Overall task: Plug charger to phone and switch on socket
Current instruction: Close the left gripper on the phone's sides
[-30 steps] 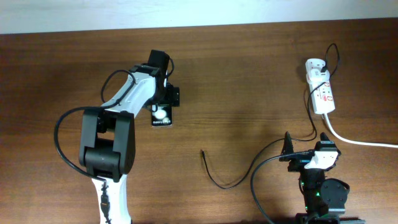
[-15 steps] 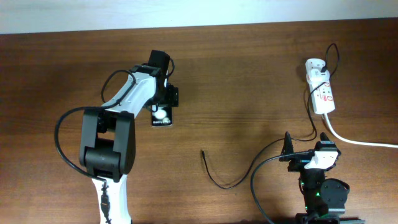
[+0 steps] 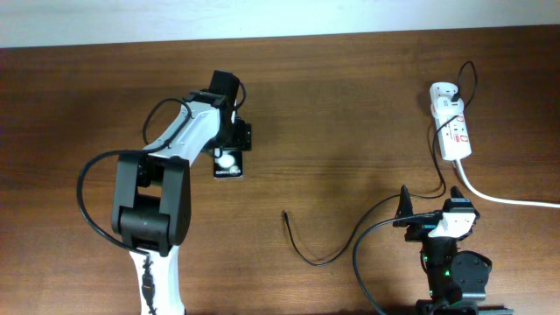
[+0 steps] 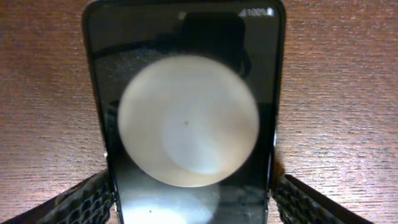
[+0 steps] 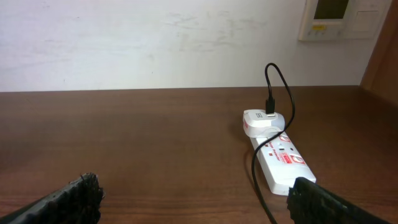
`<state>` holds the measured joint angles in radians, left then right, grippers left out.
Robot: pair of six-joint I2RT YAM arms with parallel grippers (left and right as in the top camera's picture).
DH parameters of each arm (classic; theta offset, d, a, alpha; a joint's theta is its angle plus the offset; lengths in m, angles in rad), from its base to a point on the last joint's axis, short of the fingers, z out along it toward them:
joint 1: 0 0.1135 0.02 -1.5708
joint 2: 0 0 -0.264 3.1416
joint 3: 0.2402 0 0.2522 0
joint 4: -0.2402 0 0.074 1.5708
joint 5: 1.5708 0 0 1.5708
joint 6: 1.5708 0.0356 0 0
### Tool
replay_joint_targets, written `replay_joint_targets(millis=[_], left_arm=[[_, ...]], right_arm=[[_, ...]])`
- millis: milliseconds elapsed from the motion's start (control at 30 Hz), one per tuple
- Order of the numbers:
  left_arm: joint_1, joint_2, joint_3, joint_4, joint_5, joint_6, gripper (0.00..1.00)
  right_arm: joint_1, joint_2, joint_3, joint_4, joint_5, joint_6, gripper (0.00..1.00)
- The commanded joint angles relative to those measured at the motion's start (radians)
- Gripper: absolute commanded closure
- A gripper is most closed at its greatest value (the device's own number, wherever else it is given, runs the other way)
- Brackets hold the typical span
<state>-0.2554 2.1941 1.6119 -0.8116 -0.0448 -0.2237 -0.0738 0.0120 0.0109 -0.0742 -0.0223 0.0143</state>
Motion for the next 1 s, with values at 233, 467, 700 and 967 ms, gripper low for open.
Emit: replay_joint_targets(millis=[233,467,700,967], left_arm=[[-0.005,0.091,-0.008,-0.012,0.008,0.012,0.07],[-0.005,0.091,-0.008,-0.022,0.024,0.011,0.08],[-0.004,0.091,-0.008,-0.027,0.07,0.004,0.03],[-0.004,0.091,-0.008,-0.027,0.079,0.004,0.13]], right_arm=[[0.009,-0.006,-0.005,-0.005,0.008,-0.006,0.01],[0.009,-0.006,-0.005,-0.005,0.008,-0.006,0.01],[0.009,-0.006,-0.005,-0.005,0.008,-0.006,0.02],[0.009,-0.006,-0.005,-0.005,0.008,-0.006,0.01]])
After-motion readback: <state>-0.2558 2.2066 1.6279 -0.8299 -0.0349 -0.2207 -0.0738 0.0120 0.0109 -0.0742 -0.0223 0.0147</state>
